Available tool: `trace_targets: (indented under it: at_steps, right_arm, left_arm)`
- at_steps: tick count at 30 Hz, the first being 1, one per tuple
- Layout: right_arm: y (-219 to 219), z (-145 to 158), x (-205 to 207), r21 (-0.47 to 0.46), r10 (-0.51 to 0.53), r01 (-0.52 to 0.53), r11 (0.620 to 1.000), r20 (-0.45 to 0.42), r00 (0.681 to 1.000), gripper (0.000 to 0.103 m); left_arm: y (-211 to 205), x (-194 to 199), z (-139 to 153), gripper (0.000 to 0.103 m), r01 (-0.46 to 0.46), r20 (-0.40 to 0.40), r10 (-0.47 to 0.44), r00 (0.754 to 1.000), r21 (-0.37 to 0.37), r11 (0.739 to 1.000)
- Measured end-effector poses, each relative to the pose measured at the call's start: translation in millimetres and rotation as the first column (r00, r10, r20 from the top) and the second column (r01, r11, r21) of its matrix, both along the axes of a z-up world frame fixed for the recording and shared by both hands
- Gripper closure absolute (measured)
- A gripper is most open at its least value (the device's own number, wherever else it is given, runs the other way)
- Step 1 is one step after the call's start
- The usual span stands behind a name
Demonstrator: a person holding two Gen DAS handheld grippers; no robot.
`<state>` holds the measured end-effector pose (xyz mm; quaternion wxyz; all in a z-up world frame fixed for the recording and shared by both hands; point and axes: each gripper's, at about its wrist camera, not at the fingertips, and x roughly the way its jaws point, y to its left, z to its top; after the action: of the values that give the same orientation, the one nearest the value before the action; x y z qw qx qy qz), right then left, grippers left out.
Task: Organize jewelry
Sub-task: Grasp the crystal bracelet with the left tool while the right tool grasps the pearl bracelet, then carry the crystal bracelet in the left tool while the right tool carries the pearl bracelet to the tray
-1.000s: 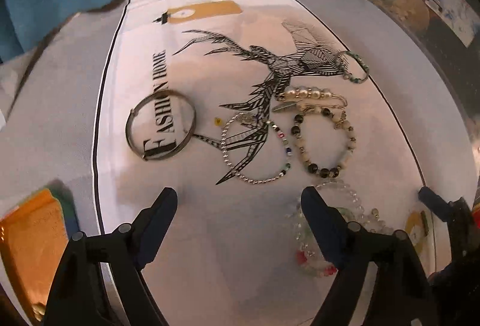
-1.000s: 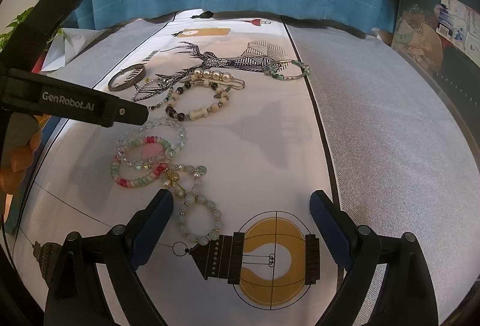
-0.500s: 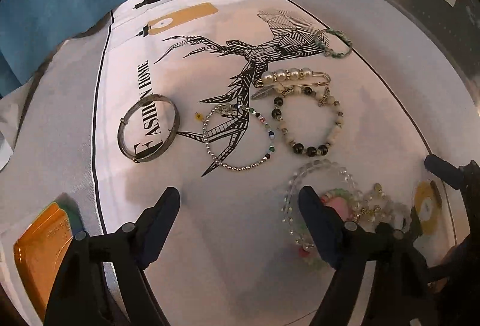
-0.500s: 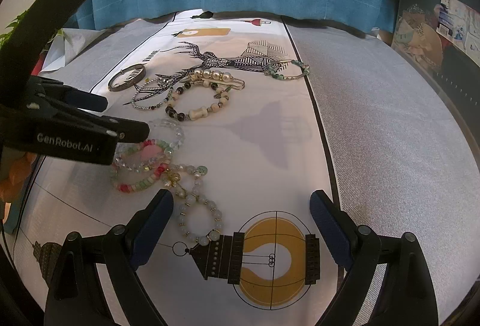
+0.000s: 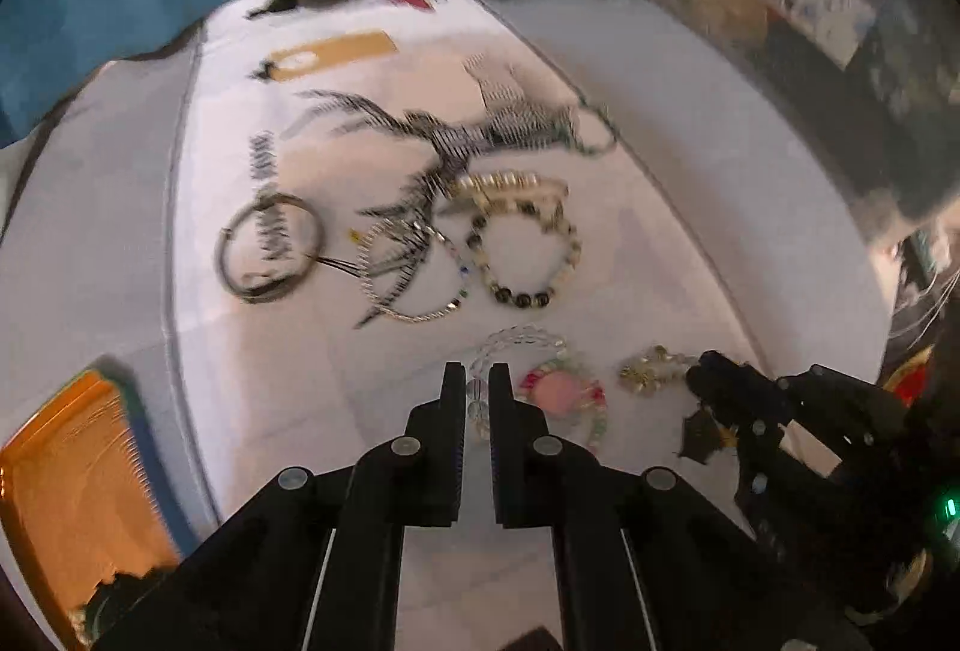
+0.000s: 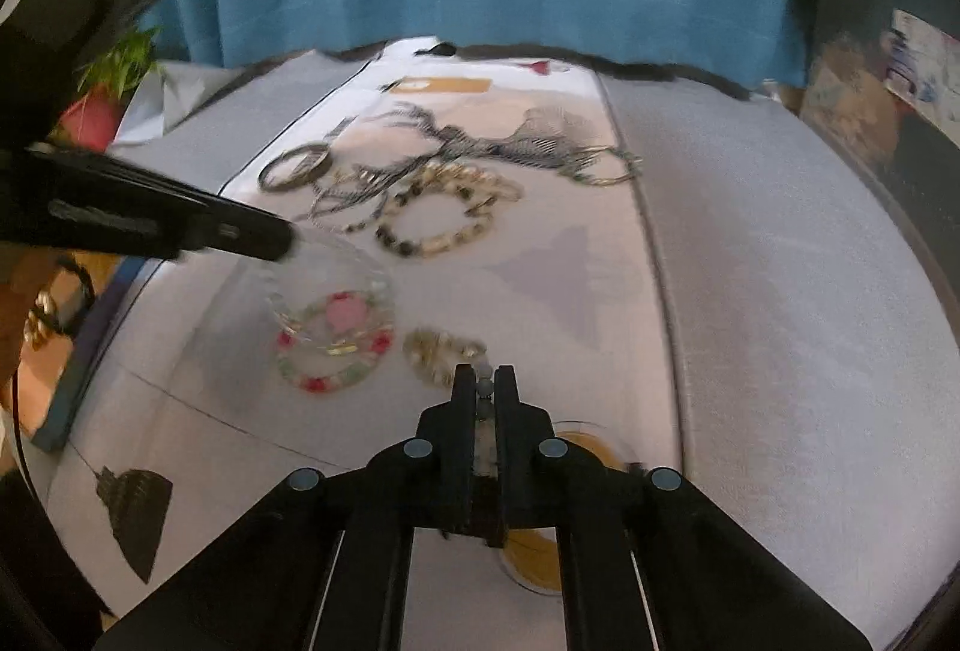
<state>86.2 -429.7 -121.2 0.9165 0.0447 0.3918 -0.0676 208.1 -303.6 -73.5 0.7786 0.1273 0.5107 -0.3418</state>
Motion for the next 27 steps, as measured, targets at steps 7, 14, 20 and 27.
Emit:
trace_targets:
  at_steps: [7,14,20,27]
  right_arm:
    - [-7,44,-25,-0.028,-0.074,0.076,0.997,0.062,0.995,0.097]
    - [20,83,-64,-0.054,-0.055,0.062,0.997,0.125,0.991,0.097]
    - [55,98,-100,-0.04,-0.019,0.025,0.999,0.14,0.99,0.097]
    - [94,110,-140,-0.038,0.023,-0.018,0.999,0.142,0.99,0.097]
  left_arm:
    - [45,-25,47,0.098,-0.083,0.048,0.086,0.995,-0.071,0.994]
    - [100,-62,77,0.098,-0.154,0.071,0.162,0.984,-0.104,0.983]
    - [141,-108,99,0.098,-0.171,0.097,0.184,0.978,-0.126,0.977]
    - [184,-157,120,0.098,-0.19,0.109,0.21,0.972,-0.173,0.967]
